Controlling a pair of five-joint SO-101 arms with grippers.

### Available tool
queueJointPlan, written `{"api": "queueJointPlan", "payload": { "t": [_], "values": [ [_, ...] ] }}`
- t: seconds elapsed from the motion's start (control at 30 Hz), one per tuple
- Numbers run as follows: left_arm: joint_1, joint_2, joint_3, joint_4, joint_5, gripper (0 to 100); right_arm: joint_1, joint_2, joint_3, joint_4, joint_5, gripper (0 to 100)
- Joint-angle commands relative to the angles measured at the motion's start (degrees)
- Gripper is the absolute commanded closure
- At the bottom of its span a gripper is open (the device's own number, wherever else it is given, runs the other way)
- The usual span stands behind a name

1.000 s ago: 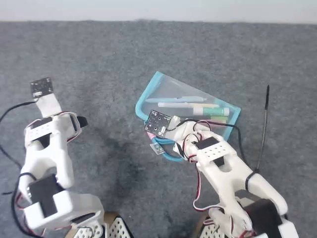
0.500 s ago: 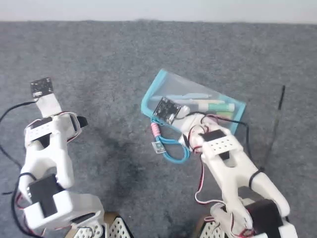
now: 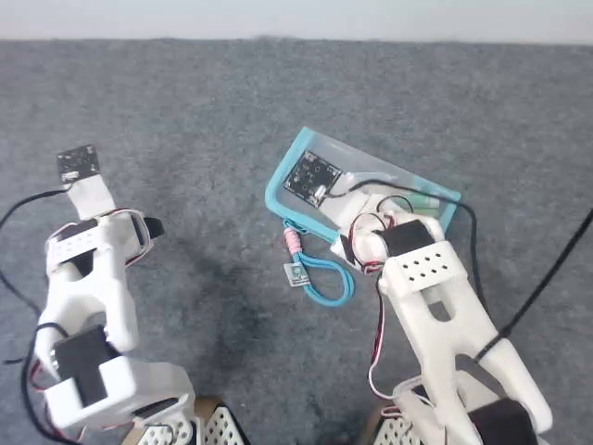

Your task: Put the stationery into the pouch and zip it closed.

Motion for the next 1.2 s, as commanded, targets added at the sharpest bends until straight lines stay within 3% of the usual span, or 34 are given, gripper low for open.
{"api": "queueJointPlan", "payload": {
  "t": [0.0, 0.13, 0.2, 0.7, 0.9, 1.17],
  "values": [
    [0.18, -0.26, -2.68, -0.44, 0.35, 72, -3.30, -3.12, 6.95, -5.93, 2.29, 91.6],
    [0.26, -0.26, -2.68, -0.44, 0.35, 72, -6.37, -3.82, 15.12, -15.25, 4.75, 76.8],
    [0.26, -0.26, -2.68, -0.44, 0.35, 72, -6.90, -3.56, 16.18, -15.69, 6.59, 74.5],
    [0.35, -0.26, -2.68, -0.44, 0.35, 72, -0.31, -3.21, 23.65, -32.92, 20.31, 79.4],
    [0.35, -0.26, -2.68, -0.44, 0.35, 72, 0.04, -1.63, 30.15, -46.02, 27.08, 82.4],
    [0.35, -0.26, -2.68, -0.44, 0.35, 72, 0.75, 10.68, 30.07, -56.75, 27.69, 83.4]
  ]
}}
